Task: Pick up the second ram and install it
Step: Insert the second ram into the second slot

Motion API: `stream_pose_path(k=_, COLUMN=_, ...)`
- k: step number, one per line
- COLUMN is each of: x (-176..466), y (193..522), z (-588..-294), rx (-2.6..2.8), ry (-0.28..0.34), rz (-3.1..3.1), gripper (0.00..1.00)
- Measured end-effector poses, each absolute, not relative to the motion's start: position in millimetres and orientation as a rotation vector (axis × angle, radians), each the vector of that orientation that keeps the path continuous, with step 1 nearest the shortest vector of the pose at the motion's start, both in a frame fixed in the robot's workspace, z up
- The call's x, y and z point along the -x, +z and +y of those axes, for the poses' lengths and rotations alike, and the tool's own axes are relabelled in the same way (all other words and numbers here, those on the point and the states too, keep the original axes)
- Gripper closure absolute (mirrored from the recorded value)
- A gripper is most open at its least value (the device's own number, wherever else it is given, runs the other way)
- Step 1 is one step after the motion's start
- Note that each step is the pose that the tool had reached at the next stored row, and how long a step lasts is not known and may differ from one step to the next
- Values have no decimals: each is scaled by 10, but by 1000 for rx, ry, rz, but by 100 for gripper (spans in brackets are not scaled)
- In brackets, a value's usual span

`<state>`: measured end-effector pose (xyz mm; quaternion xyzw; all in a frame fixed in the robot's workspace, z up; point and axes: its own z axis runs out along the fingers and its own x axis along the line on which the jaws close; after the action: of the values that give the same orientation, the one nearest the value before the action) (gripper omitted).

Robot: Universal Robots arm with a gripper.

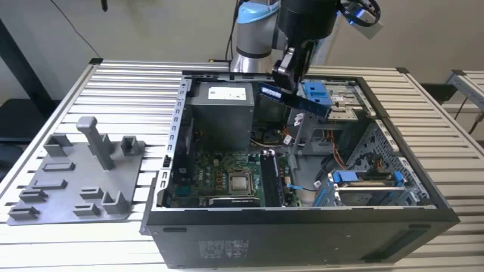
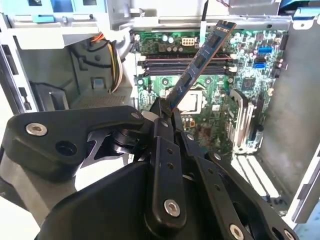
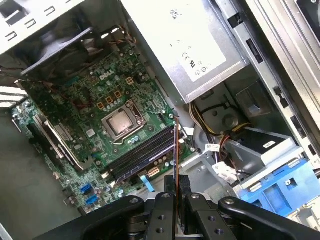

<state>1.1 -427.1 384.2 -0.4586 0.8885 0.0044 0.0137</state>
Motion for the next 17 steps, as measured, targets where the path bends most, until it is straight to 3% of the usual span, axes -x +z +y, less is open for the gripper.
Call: stream_pose_path(k=17, x=-11, y=3833, z=-4274, rx=1074, ry=8, rz=2922, gripper=86)
